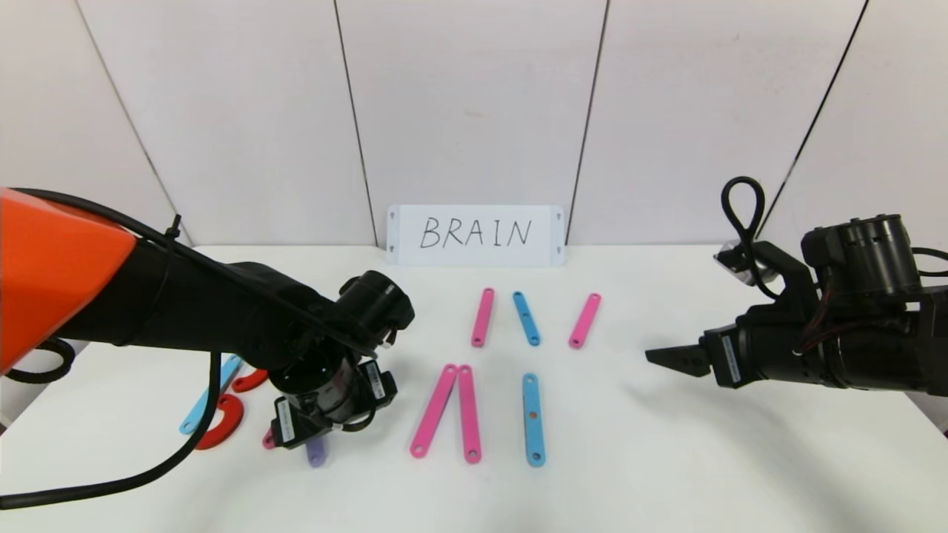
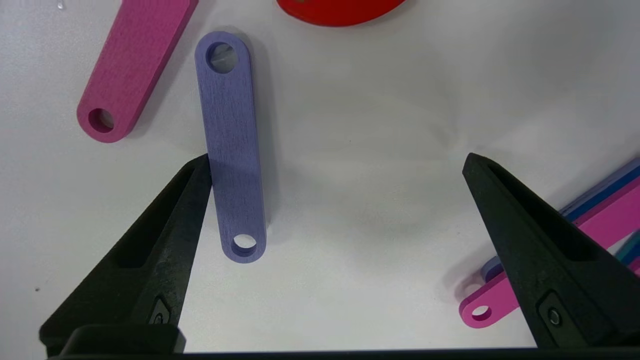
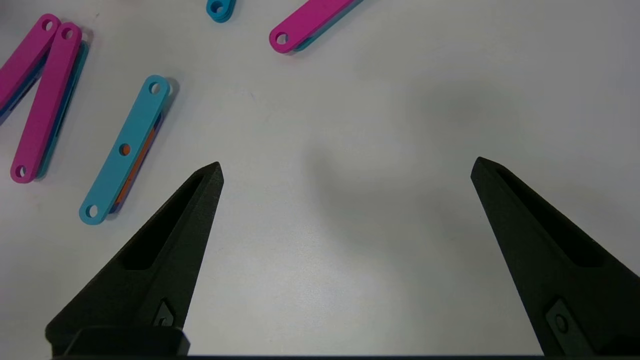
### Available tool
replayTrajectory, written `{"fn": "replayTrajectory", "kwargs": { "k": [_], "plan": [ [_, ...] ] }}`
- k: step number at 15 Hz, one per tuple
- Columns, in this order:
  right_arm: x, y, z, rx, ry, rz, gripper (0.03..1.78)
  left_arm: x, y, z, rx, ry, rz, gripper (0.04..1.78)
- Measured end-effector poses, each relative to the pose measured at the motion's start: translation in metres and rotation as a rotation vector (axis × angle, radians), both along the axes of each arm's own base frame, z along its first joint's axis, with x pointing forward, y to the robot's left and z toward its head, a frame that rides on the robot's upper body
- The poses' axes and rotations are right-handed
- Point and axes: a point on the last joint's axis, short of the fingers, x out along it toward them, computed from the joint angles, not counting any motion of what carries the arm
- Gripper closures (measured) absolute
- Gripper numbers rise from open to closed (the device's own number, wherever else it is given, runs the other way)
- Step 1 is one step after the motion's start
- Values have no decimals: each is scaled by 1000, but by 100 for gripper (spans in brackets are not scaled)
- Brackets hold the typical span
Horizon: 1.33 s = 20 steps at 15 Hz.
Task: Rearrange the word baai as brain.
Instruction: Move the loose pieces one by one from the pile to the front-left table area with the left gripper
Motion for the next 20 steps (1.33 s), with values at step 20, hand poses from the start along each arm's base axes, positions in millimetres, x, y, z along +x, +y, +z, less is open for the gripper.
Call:
{"fn": "replayTrajectory", "kwargs": {
  "k": [20],
  "plan": [
    [0,0,-1,-1,3,0,7,-2,1,14,-28,-42,-54,8]
  ]
}}
